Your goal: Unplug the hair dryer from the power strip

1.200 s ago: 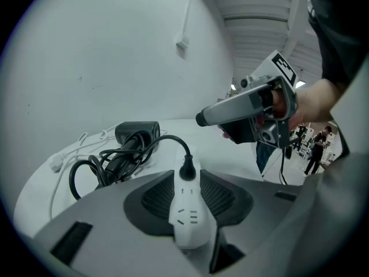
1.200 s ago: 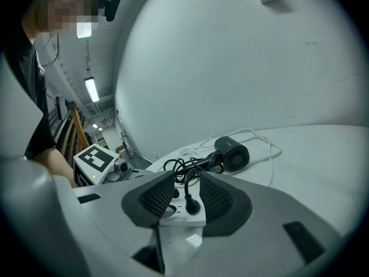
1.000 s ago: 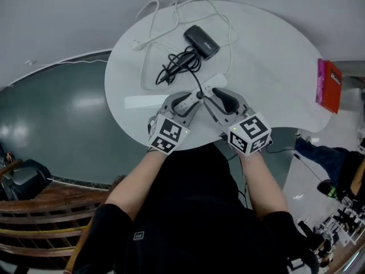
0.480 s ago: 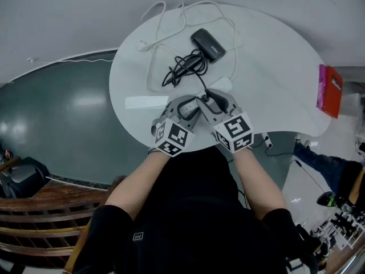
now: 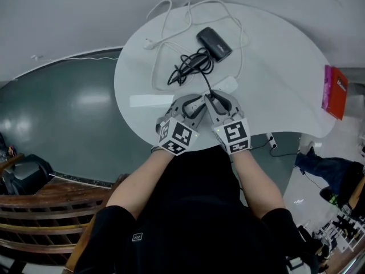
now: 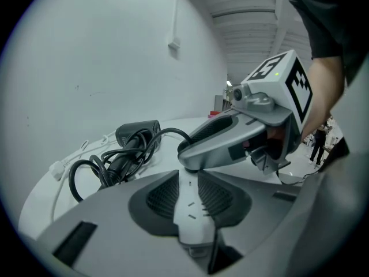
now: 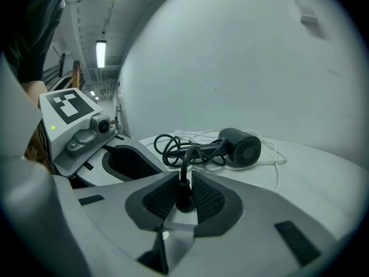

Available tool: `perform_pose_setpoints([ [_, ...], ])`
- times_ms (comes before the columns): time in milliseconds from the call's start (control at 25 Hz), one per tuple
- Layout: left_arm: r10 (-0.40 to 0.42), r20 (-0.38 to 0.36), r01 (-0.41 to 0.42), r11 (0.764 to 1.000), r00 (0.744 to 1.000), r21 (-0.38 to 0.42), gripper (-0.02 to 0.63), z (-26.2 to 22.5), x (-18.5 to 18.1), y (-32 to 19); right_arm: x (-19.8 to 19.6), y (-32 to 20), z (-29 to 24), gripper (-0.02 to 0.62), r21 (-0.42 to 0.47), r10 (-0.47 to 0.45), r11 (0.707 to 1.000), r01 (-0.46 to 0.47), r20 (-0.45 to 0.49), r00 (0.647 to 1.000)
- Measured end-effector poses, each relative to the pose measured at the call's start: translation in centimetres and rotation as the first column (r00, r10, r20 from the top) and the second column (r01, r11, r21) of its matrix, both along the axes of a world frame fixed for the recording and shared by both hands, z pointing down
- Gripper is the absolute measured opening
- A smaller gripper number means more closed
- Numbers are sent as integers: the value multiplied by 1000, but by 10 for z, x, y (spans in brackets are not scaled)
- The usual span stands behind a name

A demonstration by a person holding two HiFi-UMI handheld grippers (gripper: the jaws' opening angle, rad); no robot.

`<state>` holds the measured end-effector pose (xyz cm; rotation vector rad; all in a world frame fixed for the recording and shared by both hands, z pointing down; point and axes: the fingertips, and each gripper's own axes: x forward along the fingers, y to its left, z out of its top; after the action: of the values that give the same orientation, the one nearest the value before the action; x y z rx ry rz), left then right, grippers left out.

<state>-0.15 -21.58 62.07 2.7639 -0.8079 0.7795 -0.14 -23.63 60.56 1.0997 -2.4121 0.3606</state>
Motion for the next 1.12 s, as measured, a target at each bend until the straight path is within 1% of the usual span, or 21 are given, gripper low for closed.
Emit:
perform_pose_setpoints([
  [120, -6, 8, 6, 1000, 1000, 17, 106, 0, 0, 1, 0, 0, -1, 77, -13, 5, 1000, -5, -10, 1000],
  [280, -13, -5, 13, 1000, 1000, 13, 107, 0, 1, 2, 4, -2, -6, 72, -51, 41, 998, -39, 27, 999],
  [440, -12, -9, 12, 1000, 1000, 24, 107, 1, 3, 3, 7, -3, -11, 69, -66, 62, 996, -59, 40, 997],
  [640, -14, -21, 15, 1000, 1000, 19, 106, 1, 3, 3, 9, -8, -10, 69, -94, 90, 992, -84, 62, 994],
  [840, -14, -27, 15, 1000, 1000, 13, 106, 3, 2, 5, 8, -8, -8, 69, -123, 104, 988, -97, 53, 993],
  [920, -10, -30, 10, 1000, 1000, 12, 106, 2, 3, 6, 9, -8, -18, 67, -105, 102, 990, -94, 77, 992],
  [1040, -7, -38, 8, 1000, 999, 16, 106, 2, 4, 4, 5, -23, -47, 64, -21, 73, 997, -71, 99, 992],
  [1120, -13, -46, 13, 1000, 999, 8, 106, 3, 4, 4, 2, -33, -60, 61, 6, 59, 998, -60, 103, 993],
])
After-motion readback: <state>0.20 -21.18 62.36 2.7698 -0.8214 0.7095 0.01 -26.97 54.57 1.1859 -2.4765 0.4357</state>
